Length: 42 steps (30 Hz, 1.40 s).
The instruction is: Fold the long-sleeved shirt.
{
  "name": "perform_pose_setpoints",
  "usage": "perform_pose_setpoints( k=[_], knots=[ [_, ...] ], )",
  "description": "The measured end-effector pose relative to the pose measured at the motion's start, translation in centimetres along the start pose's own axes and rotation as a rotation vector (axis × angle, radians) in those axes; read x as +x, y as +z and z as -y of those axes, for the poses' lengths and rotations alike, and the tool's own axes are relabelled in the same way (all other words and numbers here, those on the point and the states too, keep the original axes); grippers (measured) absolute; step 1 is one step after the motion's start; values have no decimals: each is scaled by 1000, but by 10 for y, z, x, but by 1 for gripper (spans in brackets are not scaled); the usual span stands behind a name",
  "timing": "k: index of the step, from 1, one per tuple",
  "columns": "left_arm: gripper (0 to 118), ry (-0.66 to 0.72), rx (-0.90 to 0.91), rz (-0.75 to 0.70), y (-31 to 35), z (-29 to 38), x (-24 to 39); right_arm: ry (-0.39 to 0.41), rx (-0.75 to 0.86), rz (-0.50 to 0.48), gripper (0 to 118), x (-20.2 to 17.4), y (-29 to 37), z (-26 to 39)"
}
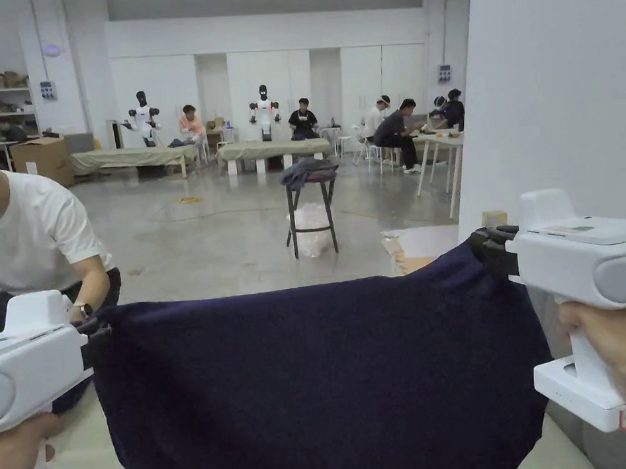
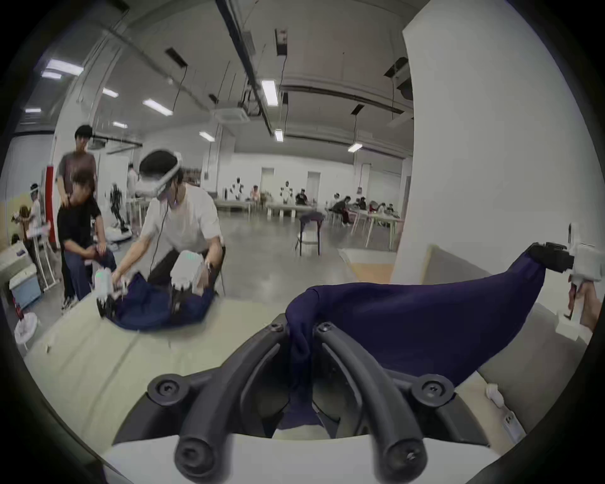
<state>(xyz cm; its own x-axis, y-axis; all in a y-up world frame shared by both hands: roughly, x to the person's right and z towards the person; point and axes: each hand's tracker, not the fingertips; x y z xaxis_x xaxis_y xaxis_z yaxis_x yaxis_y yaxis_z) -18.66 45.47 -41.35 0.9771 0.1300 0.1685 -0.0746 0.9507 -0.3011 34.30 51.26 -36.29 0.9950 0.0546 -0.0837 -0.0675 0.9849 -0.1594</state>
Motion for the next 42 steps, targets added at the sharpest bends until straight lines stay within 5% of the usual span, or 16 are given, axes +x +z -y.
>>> perform_pose_setpoints(
  k=[3,5,9,16,19,22,30,31,32,34,35,36,42],
  knots=[
    [16,-109,-26,-6,48,56,7,0,-80,-17,0,-6,46,48],
    [16,-160,-21,-7,81,93,10,-69,-131,-84,0,-5,79,86],
    [16,-94,-153,71,140,165,2,16,-268,-57,0,-13,147,161],
    [16,-150,-477,158,200,275,-15,-22,-546,-118,0,-31,235,296],
    [16,-190,-596,190,212,308,-21,12,-698,-133,0,-38,248,351],
    [16,-259,-726,170,217,336,-17,-53,-798,-144,0,-41,252,388],
    [19,-225,-848,168,208,381,-18,-52,-966,-153,1,-46,241,418],
    [30,-223,-845,163,206,382,-18,-53,-972,-157,17,-45,236,416],
    [46,-228,-847,123,203,378,-20,-44,-968,-149,46,-44,233,415],
    [98,-209,-816,71,202,368,-22,22,-1014,-118,118,-44,228,410],
    [110,-217,-784,55,203,361,-23,44,-1013,-94,116,-43,226,405],
    [110,-220,-756,44,205,351,-24,-10,-967,-145,114,-40,227,395],
    [110,-104,-525,-65,173,286,-9,-60,-497,36,114,-44,195,311]
  ],
)
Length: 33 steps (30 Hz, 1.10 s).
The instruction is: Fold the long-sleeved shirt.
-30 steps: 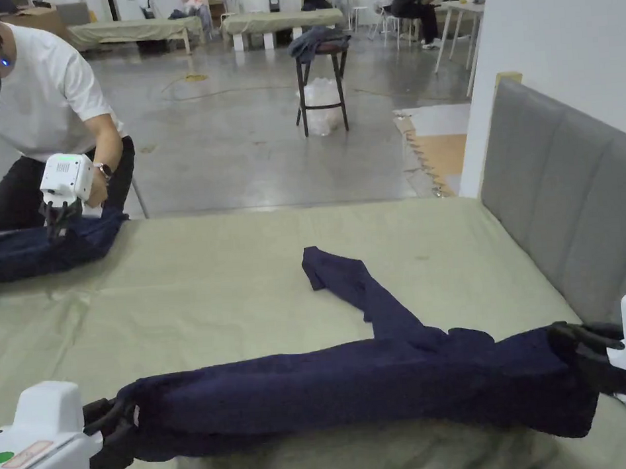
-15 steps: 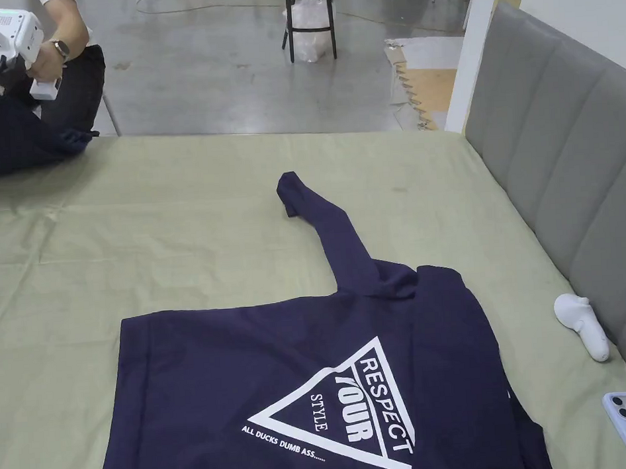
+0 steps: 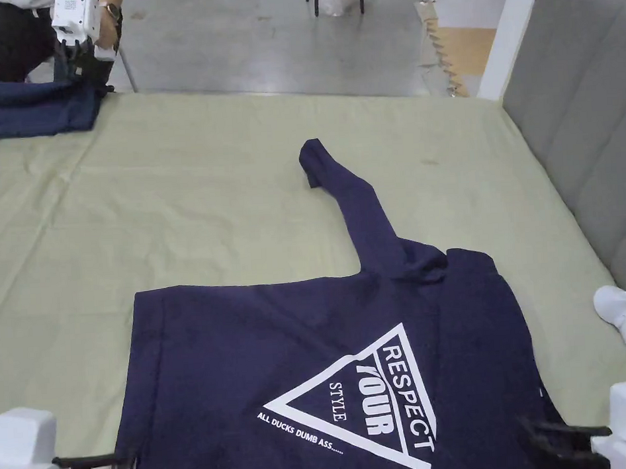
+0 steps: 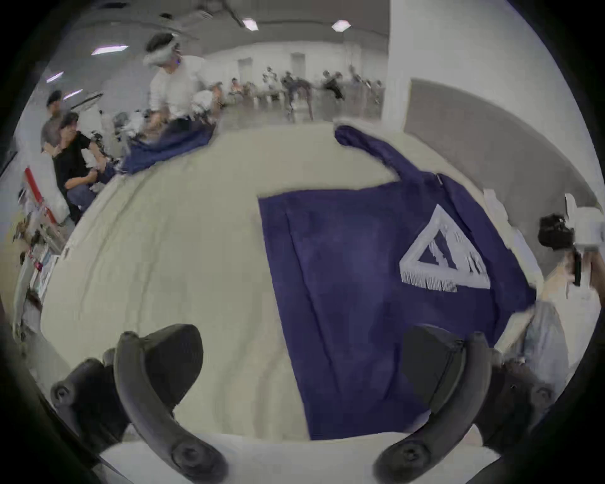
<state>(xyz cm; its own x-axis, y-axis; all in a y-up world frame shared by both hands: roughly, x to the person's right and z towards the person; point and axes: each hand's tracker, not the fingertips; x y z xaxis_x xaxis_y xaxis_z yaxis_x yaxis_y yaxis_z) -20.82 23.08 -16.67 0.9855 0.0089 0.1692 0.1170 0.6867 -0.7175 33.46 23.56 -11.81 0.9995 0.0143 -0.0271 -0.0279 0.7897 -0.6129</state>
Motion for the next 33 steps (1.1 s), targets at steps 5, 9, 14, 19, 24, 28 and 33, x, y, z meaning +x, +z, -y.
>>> perform_pose_setpoints(
  k=[5,9,14,19,24,28,33],
  knots=[
    [76,76,199,24,-35,-58,32,-15,213,39,44,-22,-45,-47],
    [7,71,246,-7,-84,-87,59,-19,191,52,0,-33,-101,-69],
    [6,66,217,51,-140,-119,73,-25,135,-31,2,-52,-187,-116],
    [6,75,188,75,-191,-144,75,69,68,-19,115,-88,-321,-205],
    [6,88,167,104,-231,-159,71,115,26,-108,117,-123,-452,-288],
    [6,93,146,112,-250,-160,69,118,-111,-109,99,-146,-529,-323],
    [6,93,117,113,-257,-150,62,59,-263,-84,3,-145,-564,-318]
  ],
)
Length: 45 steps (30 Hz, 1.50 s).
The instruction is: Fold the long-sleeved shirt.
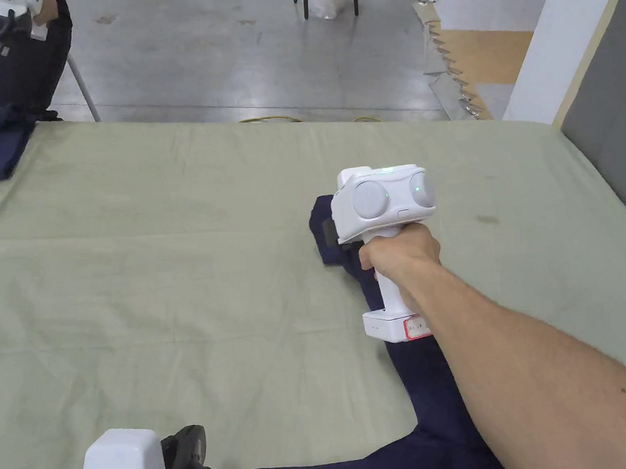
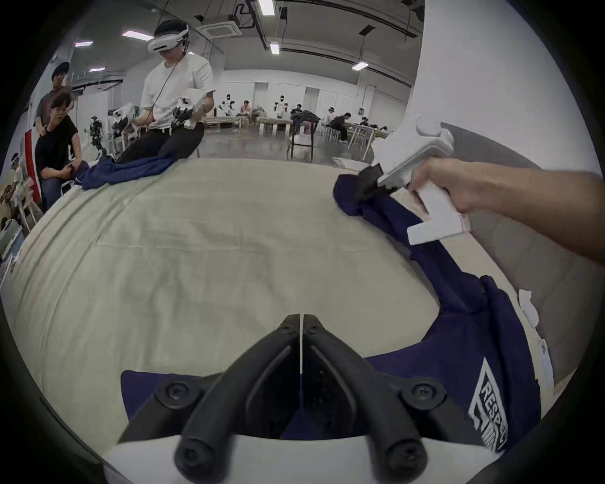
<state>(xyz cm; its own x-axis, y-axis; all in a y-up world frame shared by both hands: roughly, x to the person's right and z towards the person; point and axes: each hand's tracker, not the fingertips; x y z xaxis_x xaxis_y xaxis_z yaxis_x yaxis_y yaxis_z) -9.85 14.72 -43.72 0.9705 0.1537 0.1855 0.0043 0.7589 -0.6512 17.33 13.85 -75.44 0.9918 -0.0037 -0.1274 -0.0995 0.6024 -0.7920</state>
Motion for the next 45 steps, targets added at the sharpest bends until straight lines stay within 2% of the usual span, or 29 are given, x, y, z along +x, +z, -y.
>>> perform_pose_setpoints(
  k=[1,3,5,8,10,12,14,15,17,18,19,21,22,24,25,27,33,34,35,36,37,38,39,41,45],
  knots=[
    [6,-6,-2,-6,2,1,-1,-38,51,41,4,-1,9,3],
    [6,-10,-2,-7,12,2,-3,-44,90,-67,4,4,35,7],
    [6,-7,11,-16,24,1,-2,-23,183,-7,4,9,75,13],
    [6,-15,38,-16,48,0,0,-30,290,-23,4,32,141,32],
    [6,-15,55,-8,66,1,3,-67,349,-18,4,42,193,63],
    [6,-1,70,-22,87,4,6,-75,387,34,4,48,240,102],
    [6,-4,79,-12,106,9,9,-62,378,43,4,48,276,146],
    [6,-2,88,-23,116,12,11,-97,401,70,4,49,292,172],
    [6,-9,90,-16,134,20,11,-85,378,55,4,49,318,220],
    [6,-8,96,-28,142,25,13,-135,376,79,4,45,326,247],
    [6,-6,97,-30,149,29,14,-141,350,70,4,44,335,269],
    [6,-5,92,-27,163,42,13,-210,323,67,4,37,347,319],
    [6,-2,89,-33,168,48,14,-199,282,49,4,32,351,338],
    [6,-2,75,-35,179,61,13,-210,232,77,4,19,355,381],
    [6,6,68,-40,183,66,13,-197,202,43,4,14,356,397],
    [6,27,53,-36,191,78,11,-261,168,42,4,2,359,427],
    [6,34,21,-31,201,100,15,-224,133,6,4,-17,348,463],
    [6,33,18,-30,202,101,16,-211,134,0,12,-17,348,464],
    [6,31,15,-28,202,102,16,-191,139,-2,31,-18,348,464],
    [6,30,13,-26,203,102,18,-159,119,6,66,-18,349,461],
    [6,30,12,-26,204,102,19,-148,94,31,109,-17,354,460],
    [6,28,14,-25,206,102,20,-153,124,59,118,-15,364,460],
    [6,25,22,-19,209,101,20,-164,233,17,116,-5,377,458],
    [6,27,36,-24,213,97,22,-152,252,5,117,4,405,455],
    [6,29,106,-27,224,89,26,-125,350,104,117,13,442,455]
  ],
)
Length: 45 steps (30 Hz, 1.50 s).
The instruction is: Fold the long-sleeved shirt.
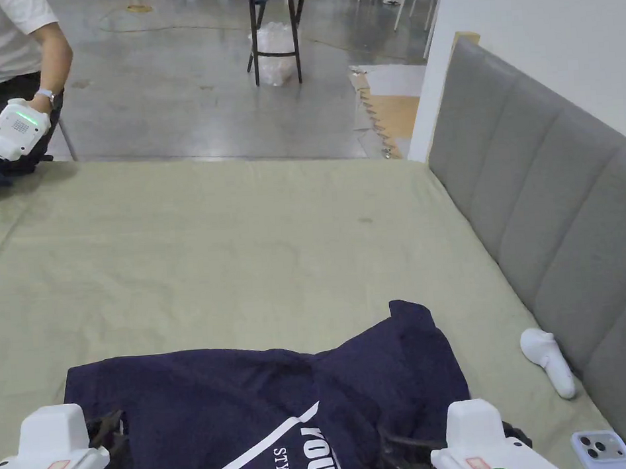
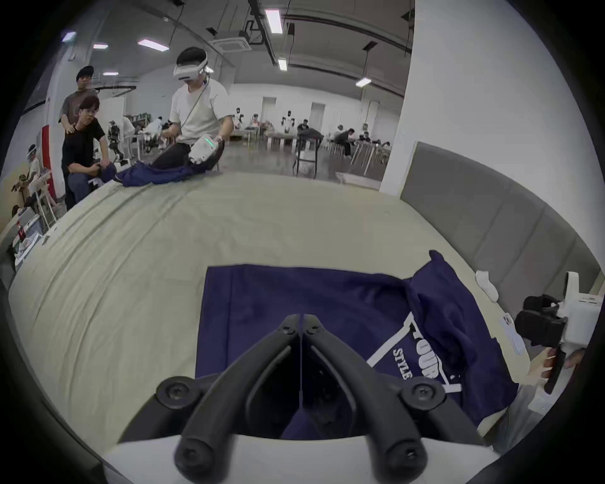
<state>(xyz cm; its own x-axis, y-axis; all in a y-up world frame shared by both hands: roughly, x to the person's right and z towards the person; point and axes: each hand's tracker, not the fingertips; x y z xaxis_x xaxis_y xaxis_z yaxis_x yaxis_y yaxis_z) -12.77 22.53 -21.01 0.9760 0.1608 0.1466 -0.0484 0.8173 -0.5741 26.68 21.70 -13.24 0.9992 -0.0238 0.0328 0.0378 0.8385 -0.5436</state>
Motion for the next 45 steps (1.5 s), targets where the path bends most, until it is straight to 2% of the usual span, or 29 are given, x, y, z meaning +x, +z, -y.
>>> perform_pose_setpoints(
  k=[1,2,3,4,6,8,9,10,11,12,13,14,15,16,18,23,24,26,27,29,30,31,35,36,37,38,40,43,45],
  knots=[
    [6,-6,14,-1,2,-2,1,2,5,26,111,2,1,-1],
    [6,-15,39,-9,3,-3,2,-10,32,45,92,9,2,1],
    [6,-18,57,-18,3,-4,4,-3,42,38,56,14,1,3],
    [6,-20,58,-12,2,-5,4,-2,31,29,2,19,-4,3],
    [6,-27,60,-8,-6,-7,4,29,-6,84,0,22,-21,-1],
    [6,-31,53,-3,-15,-11,3,18,-27,47,0,35,-36,-8],
    [6,-31,51,-3,-21,-13,2,-28,-46,13,0,40,-48,-13],
    [6,-32,48,-5,-27,-15,1,-10,-42,24,16,44,-58,-21],
    [6,-35,44,-6,-33,-18,0,-20,-48,25,53,49,-71,-31],
    [6,-36,36,-10,-40,-21,-2,-31,-69,31,53,54,-86,-43],
    [6,-31,29,-16,-46,-23,-3,-33,-88,24,69,58,-101,-53],
    [6,-27,25,-15,-55,-26,-6,-47,-121,10,98,63,-124,-66],
    [6,-25,18,-15,-62,-28,-8,-87,-146,-43,118,68,-144,-73],
    [6,-24,9,-24,-69,-30,-9,-35,-144,-18,113,75,-172,-82],
    [6,-27,-7,-37,-84,-32,-13,-1,-257,-9,115,81,-222,-94],
    [6,-7,-58,-56,-113,-31,-20,-44,-465,-39,109,97,-302,-123],
    [6,-2,-66,-61,-118,-30,-22,-59,-501,-48,104,94,-310,-124],
    [6,0,-85,-61,-127,-26,-25,-76,-599,-63,70,92,-320,-122],
    [6,1,-93,-65,-129,-25,-26,-48,-623,-50,50,92,-323,-119],
    [6,-3,-104,-61,-131,-22,-30,19,-576,-75,24,85,-320,-115],
    [6,-3,-108,-60,-131,-20,-32,9,-577,-72,16,84,-317,-116],
    [6,-4,-111,-64,-131,-18,-34,-3,-559,-119,16,83,-313,-117],
    [7,24,-132,-93,-133,-22,-56,-5,-504,-87,15,83,-295,-118],
    [12,34,-134,-102,-134,-28,-65,-10,-469,-91,15,82,-287,-117],
    [27,36,-150,-102,-136,-33,-72,-9,-453,-95,15,80,-281,-116],
    [49,55,-159,-94,-139,-41,-82,-5,-432,-92,15,78,-274,-116],
    [106,53,-184,-104,-149,-57,-97,6,-372,-85,15,74,-260,-117],
    [109,54,-209,-122,-170,-76,-114,15,-320,-70,15,71,-247,-114],
    [108,95,-283,-48,-194,-82,-124,18,-304,-71,15,70,-244,-111]
  ],
)
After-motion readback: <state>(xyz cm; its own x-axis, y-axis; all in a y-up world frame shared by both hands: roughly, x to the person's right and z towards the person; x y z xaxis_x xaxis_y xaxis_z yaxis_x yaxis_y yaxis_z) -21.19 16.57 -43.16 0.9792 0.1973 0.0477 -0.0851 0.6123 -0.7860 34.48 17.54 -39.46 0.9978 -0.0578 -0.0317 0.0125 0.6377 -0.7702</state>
